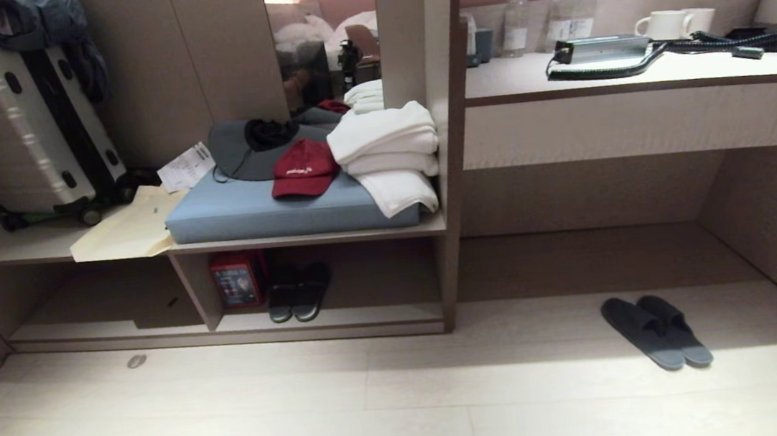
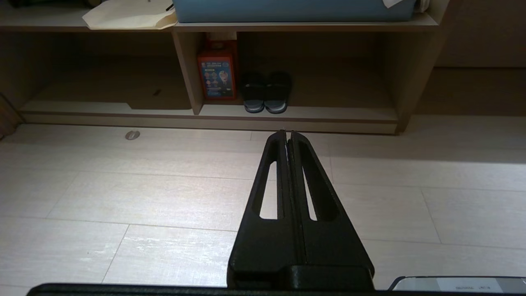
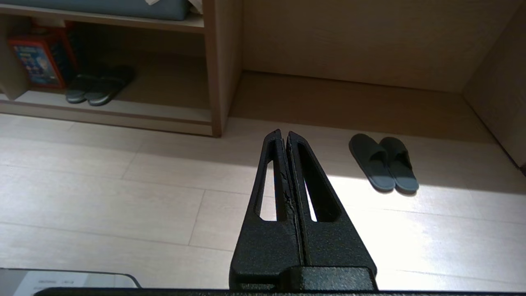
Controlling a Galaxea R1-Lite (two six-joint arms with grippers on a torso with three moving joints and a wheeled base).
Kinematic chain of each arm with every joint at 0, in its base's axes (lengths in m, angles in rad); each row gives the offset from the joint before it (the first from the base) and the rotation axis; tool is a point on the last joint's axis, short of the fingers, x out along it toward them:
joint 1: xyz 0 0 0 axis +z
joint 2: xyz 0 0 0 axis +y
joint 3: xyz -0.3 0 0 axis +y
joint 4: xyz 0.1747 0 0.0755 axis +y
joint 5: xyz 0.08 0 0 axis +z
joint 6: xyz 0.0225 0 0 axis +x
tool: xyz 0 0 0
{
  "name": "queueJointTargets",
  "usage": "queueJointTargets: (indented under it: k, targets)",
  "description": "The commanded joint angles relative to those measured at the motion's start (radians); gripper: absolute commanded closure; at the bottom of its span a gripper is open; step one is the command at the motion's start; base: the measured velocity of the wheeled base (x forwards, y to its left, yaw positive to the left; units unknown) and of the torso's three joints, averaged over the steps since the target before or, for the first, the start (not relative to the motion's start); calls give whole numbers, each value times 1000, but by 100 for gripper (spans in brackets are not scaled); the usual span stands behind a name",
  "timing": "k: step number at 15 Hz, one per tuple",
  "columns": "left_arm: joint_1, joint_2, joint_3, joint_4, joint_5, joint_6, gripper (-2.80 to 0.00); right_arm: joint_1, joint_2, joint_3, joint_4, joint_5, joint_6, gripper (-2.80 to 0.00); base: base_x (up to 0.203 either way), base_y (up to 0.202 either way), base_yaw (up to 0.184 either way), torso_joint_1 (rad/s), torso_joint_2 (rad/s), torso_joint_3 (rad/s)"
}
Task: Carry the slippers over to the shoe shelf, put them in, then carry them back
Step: Pick up the slippers on the floor
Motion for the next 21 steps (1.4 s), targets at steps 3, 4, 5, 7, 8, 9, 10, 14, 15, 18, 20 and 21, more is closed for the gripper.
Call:
queueJointTargets:
  k: [3,4,5,7,8,9,10,14,15,18,20,21]
  targets:
    - [0,2,2,0,1,0,0,0,-2,0,0,0,0,0,195,0,-2,2,2,3]
    - [0,2,2,0,1,0,0,0,-2,0,0,0,0,0,198,0,1,-2,-1,2]
    - [0,2,2,0,1,0,0,0,-2,0,0,0,0,0,197,0,1,2,2,2]
    - [0,2,2,0,1,0,0,0,-2,0,0,1,0,0,195,0,1,2,5,5]
    - [0,2,2,0,1,0,0,0,-2,0,0,0,0,0,196,0,-1,3,2,3]
    - [0,2,2,0,1,0,0,0,-2,0,0,0,0,0,195,0,3,6,2,2]
    - [0,2,2,0,1,0,0,0,-2,0,0,0,0,0,197,0,0,2,1,2]
    - [0,2,2,0,1,0,0,0,-2,0,0,0,0,0,195,0,1,4,1,2]
    - [0,2,2,0,1,0,0,0,-2,0,0,0,0,0,194,0,-1,5,2,7]
    - [0,1,2,1,-1,-3,0,0,-2,0,0,0,0,0,142,0,0,6,2,0]
    - [0,0,2,1,-1,-3,0,0,-2,0,0,0,0,0,0,0,0,0,0,0]
    - [0,0,2,1,-1,-3,0,0,-2,0,0,0,0,0,0,0,0,0,0,0]
